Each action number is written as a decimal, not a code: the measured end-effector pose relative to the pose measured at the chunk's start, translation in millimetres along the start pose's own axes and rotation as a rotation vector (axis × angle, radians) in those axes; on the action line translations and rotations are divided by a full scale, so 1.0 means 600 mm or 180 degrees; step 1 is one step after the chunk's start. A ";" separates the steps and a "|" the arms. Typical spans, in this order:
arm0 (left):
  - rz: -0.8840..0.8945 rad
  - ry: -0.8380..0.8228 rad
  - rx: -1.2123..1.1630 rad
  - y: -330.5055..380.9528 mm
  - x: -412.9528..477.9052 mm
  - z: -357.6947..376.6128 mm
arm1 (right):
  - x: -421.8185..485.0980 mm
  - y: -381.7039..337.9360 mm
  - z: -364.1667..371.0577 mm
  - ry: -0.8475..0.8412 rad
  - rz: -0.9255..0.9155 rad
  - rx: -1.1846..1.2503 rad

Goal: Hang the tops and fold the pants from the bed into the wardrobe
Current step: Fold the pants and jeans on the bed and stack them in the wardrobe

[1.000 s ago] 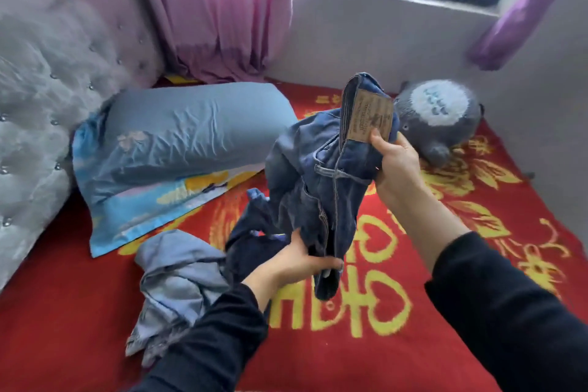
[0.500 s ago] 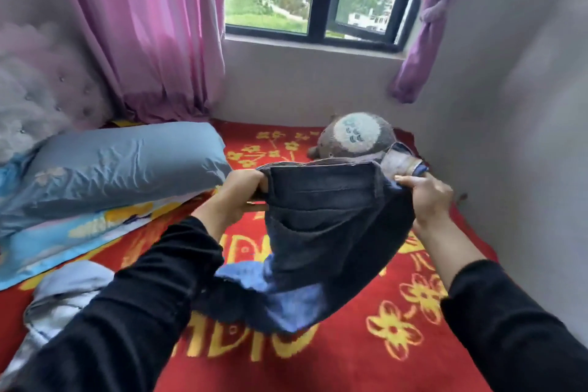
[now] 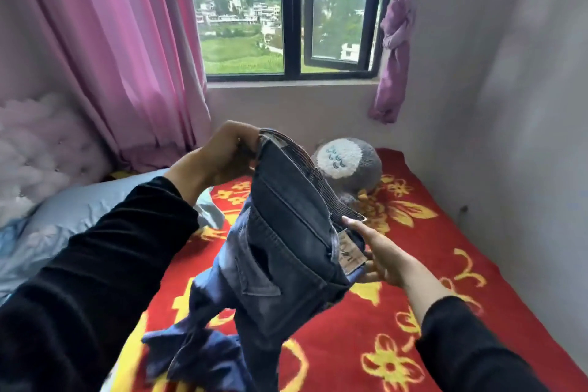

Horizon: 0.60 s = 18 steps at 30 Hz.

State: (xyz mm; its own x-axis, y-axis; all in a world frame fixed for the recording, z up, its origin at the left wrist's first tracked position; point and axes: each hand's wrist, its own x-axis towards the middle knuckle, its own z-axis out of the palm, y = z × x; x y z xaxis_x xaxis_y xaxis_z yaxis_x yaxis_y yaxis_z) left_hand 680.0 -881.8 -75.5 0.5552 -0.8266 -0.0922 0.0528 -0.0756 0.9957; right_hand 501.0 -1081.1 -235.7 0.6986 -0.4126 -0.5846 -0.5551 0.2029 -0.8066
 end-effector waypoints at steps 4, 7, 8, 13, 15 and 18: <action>-0.0078 -0.0077 -0.0046 0.021 -0.008 -0.013 | 0.040 -0.013 0.030 0.0537 -0.0119 -0.0390; -0.0113 0.0150 0.0878 0.026 -0.014 -0.043 | 0.072 -0.042 0.021 0.1421 -0.0396 -0.1213; -0.0208 0.0226 0.1081 0.027 -0.017 -0.061 | 0.074 -0.058 0.013 0.1505 -0.0453 -0.1374; -0.0488 0.0866 0.1768 0.050 -0.044 -0.128 | 0.039 -0.194 -0.055 0.1649 -0.0852 -0.1212; -0.0355 0.1472 0.1974 0.064 -0.047 -0.152 | 0.008 -0.250 -0.074 0.1762 -0.1059 -0.1041; -0.0034 0.2337 0.2746 0.098 -0.028 -0.195 | -0.040 -0.319 -0.083 0.1924 -0.1412 -0.0923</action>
State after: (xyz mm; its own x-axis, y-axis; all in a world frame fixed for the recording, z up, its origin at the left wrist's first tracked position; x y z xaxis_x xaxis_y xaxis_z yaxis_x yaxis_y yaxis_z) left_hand 770.8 -807.0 -15.8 0.9260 -0.3179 0.2036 -0.3718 -0.6750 0.6373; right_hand 568.1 -1154.1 -63.2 0.5624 -0.8269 0.0005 -0.4361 -0.2972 -0.8494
